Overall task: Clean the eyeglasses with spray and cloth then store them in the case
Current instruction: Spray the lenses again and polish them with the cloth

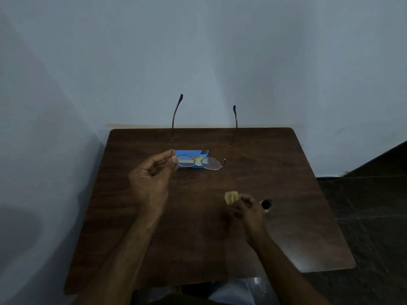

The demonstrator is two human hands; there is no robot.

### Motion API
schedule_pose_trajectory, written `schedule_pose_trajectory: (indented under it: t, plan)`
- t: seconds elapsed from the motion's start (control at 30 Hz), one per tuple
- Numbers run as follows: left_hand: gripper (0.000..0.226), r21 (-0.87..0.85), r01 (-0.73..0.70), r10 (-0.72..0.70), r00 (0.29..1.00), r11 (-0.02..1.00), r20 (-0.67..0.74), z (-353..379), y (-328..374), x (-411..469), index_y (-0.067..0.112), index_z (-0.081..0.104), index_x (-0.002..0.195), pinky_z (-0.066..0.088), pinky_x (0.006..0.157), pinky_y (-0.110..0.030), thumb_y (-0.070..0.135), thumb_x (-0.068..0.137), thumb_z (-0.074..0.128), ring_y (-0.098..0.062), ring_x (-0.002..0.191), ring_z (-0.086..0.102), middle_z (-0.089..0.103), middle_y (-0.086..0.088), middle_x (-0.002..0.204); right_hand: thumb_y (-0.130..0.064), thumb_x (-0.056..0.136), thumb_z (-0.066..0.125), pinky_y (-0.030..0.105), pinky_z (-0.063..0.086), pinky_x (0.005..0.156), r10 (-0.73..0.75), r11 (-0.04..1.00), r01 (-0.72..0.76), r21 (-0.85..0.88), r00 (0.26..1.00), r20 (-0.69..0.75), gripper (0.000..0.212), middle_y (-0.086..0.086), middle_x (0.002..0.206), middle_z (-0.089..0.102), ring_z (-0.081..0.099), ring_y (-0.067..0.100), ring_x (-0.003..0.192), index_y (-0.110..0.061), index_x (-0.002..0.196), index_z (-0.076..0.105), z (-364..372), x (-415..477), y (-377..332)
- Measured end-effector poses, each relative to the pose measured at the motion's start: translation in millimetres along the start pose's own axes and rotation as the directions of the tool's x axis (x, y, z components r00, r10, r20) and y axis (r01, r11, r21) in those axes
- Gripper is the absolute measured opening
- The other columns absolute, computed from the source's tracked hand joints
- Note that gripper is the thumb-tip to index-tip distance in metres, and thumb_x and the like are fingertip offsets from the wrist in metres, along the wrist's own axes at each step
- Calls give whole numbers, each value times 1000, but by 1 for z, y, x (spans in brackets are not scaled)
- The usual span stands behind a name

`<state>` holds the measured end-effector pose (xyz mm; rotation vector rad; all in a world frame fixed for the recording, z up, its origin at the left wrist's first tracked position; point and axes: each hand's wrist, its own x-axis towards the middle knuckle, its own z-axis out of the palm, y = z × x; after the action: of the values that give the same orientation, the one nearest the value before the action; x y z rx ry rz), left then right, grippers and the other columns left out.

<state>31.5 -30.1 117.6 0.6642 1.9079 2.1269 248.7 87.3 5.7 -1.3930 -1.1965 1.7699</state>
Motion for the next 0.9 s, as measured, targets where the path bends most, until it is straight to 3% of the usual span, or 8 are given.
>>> schedule_pose_trajectory:
  t: [0.07, 0.17, 0.33, 0.47, 0.63, 0.77, 0.9]
  plan:
    - [28, -26, 23, -22, 1000, 999, 9, -1, 0, 1, 13, 80, 117, 66, 89, -32, 7, 90, 83, -15, 103, 81, 84, 4, 107, -5, 101, 59, 35, 60, 66, 65, 940, -84, 329, 995, 70, 11, 11, 91, 74, 72, 21, 75, -12, 96, 65, 8, -9, -31]
    - [27, -12, 16, -16, 1000, 1000, 4, 0, 1, 1, 13, 80, 116, 67, 88, -34, 9, 89, 84, -16, 100, 81, 84, 2, 105, -2, 101, 54, 46, 61, 87, -42, 846, -56, 529, 984, 172, 11, 14, 100, 75, 75, 24, 86, -8, 108, 61, 20, -25, -75]
    - [28, 11, 19, -19, 1000, 1000, -2, 2, 3, -3, 9, 81, 118, 67, 89, -38, 8, 90, 84, -18, 103, 81, 84, -2, 107, -16, 88, 67, 48, 58, 95, -205, 898, 110, 425, 962, 182, 32, 15, 118, 74, 72, 26, 103, -5, 118, 62, 45, -50, -118]
    - [28, 30, 6, -6, 1000, 1000, -19, 0, 9, -7, 11, 81, 118, 67, 89, -38, 8, 90, 84, -16, 102, 81, 84, -1, 108, -17, 88, 73, 47, 56, 97, -291, 924, 238, 300, 945, 148, 35, 10, 120, 76, 70, 26, 115, -8, 121, 65, 54, -56, -120]
    - [28, 89, -60, 59, 998, 994, 16, -5, 12, -10, 9, 81, 117, 65, 86, -24, 8, 89, 85, -8, 99, 80, 84, 5, 106, -9, 90, 77, 35, 60, 95, -396, 909, 376, 178, 913, 95, 27, 10, 114, 78, 74, 26, 112, -8, 116, 70, 59, -53, -121]
    - [26, 139, -126, 122, 992, 982, 33, -7, 12, -10, 11, 82, 116, 63, 87, -22, 13, 90, 85, -11, 102, 80, 83, 0, 109, -5, 90, 76, 26, 61, 80, -421, 896, 414, 162, 907, 15, 22, 10, 106, 80, 77, 22, 101, -4, 111, 71, 61, -47, -134]
    - [24, 146, -170, 162, 985, 975, 65, -10, 12, -10, 17, 82, 115, 62, 85, -16, 15, 91, 85, -10, 104, 80, 83, 2, 110, -6, 91, 74, 26, 61, 78, -458, 879, 450, 158, 889, 19, 19, 12, 105, 80, 77, 23, 99, -4, 110, 71, 64, -41, -158]
